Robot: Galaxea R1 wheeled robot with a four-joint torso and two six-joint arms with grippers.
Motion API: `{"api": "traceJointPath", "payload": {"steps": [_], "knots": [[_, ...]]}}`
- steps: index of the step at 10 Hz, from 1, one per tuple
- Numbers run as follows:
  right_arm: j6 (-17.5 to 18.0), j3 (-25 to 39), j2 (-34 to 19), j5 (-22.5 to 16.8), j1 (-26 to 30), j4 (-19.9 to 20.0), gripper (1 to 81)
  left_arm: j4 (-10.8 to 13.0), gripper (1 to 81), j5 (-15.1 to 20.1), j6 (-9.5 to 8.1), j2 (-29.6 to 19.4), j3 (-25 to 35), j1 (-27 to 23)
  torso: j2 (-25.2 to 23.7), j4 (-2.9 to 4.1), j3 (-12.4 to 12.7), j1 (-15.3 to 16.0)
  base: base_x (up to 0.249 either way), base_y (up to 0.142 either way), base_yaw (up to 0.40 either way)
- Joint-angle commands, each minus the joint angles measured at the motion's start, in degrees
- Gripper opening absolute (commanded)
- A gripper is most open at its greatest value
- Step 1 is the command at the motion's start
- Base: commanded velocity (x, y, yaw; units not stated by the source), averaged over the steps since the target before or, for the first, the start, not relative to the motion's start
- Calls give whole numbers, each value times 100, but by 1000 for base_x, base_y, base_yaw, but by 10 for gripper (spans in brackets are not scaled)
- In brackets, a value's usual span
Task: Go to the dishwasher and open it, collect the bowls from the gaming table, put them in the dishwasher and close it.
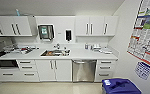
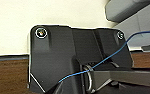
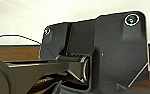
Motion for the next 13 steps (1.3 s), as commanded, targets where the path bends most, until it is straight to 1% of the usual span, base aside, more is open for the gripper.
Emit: {"api": "traceJointPath", "payload": {"steps": [1, 7, 13], "knots": [[-30, 103, -118, -312, 269, -65, 811, 85, 811, 235, 22, -102, 60, -265, 0, 0, 0, -1, 146, 0, 0], [-22, 94, -109, -312, 278, -65, 811, 85, 811, 235, 22, -102, 68, -265, 0, 0, -2, 0, 143, 0, 0], [-22, 77, -109, -312, 278, -65, 811, 85, 811, 235, 22, -93, 68, -265, 0, 0, -2, 2, 107, 0, 0]]}}
